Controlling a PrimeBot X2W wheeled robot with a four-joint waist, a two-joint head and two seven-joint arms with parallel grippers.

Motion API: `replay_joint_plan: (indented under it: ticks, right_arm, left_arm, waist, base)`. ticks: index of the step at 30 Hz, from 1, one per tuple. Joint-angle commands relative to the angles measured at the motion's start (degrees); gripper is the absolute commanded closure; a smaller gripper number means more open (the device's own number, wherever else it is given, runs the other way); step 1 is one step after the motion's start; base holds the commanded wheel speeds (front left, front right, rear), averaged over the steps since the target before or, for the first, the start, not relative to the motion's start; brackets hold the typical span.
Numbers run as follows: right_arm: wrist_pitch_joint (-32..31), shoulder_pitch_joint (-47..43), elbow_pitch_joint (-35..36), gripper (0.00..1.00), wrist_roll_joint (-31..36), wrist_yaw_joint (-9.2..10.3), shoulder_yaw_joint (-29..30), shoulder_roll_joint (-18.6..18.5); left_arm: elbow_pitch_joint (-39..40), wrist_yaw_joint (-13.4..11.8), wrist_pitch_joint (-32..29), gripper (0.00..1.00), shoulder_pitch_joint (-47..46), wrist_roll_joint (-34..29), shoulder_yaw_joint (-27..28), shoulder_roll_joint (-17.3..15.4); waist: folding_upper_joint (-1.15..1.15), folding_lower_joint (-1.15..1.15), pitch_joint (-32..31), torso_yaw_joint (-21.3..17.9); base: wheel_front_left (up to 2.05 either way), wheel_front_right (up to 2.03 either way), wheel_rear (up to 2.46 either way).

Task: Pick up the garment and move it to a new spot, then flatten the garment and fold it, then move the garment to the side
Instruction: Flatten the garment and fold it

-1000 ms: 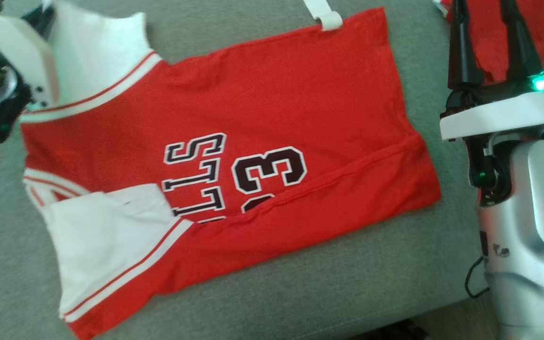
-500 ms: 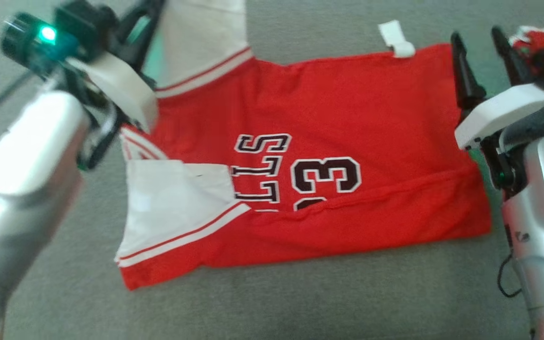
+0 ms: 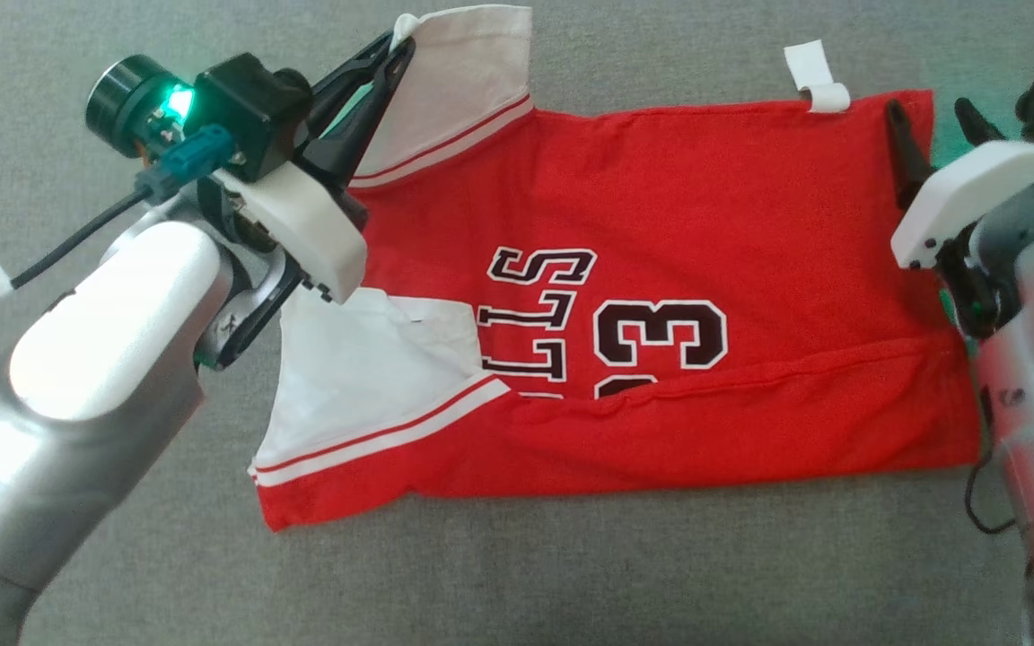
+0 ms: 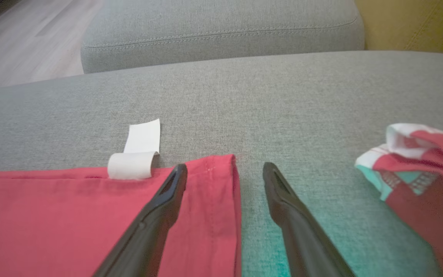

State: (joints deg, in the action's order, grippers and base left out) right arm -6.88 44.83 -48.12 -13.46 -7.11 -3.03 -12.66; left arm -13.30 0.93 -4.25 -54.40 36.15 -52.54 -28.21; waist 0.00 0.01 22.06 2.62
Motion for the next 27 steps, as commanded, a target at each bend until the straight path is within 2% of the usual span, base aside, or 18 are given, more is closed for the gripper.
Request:
replay_joint_plan:
  ticks: [1, 11, 12, 13, 19, 27]
  right_arm:
    - [-0.12, 1.75, 0.61, 0.00, 0.59, -0.37, -0.50, 0.19]
    - [-1.63, 5.80, -8.47, 0.00, 0.58, -0.37, -3.40, 0.63]
    - [-1.65, 6.03, -8.93, 0.53, 0.36, -0.37, -4.10, 0.62]
    - [-1.28, 6.22, -9.20, 1.00, 0.13, -0.37, -4.72, 0.56]
    - [3.37, 7.78, -8.89, 1.00, -2.03, -0.37, -5.96, 0.12]
    - [11.59, 10.51, -5.74, 1.00, -7.47, -0.37, -7.11, 0.24]
  left_arm:
    - [1.75, -0.55, -0.26, 1.00, -2.03, -0.58, 2.07, -2.30]
    - [1.93, -0.77, -0.60, 1.00, -2.91, -0.49, 1.87, -2.09]
    - [1.68, -0.81, -0.61, 1.00, -2.92, -0.46, 1.86, -2.12]
    - [1.42, -0.87, -0.59, 1.00, -2.90, -0.42, 1.87, -2.16]
    - [-0.36, -1.49, 0.45, 1.00, -2.68, -0.05, 2.60, -2.61]
    - [-3.71, -3.30, 4.69, 1.00, -3.54, 0.37, 5.39, -2.97]
  waist:
    - [0.00, -0.01, 0.44, 0.25]
    - [0.00, -0.01, 1.85, 0.74]
    - [0.00, -0.01, 1.84, 0.67]
    - [0.00, -0.01, 1.80, 0.58]
    - [0.00, -0.01, 1.12, -0.12]
    - [0.00, -0.01, 0.23, -1.39]
  base:
    - [0.00, 0.00, 0.00]
    - [0.00, 0.00, 0.00]
    - [0.00, 0.00, 0.00]
    - [0.00, 0.00, 0.00]
    - [0.00, 0.00, 0.00]
    - [0.00, 0.00, 0.00]
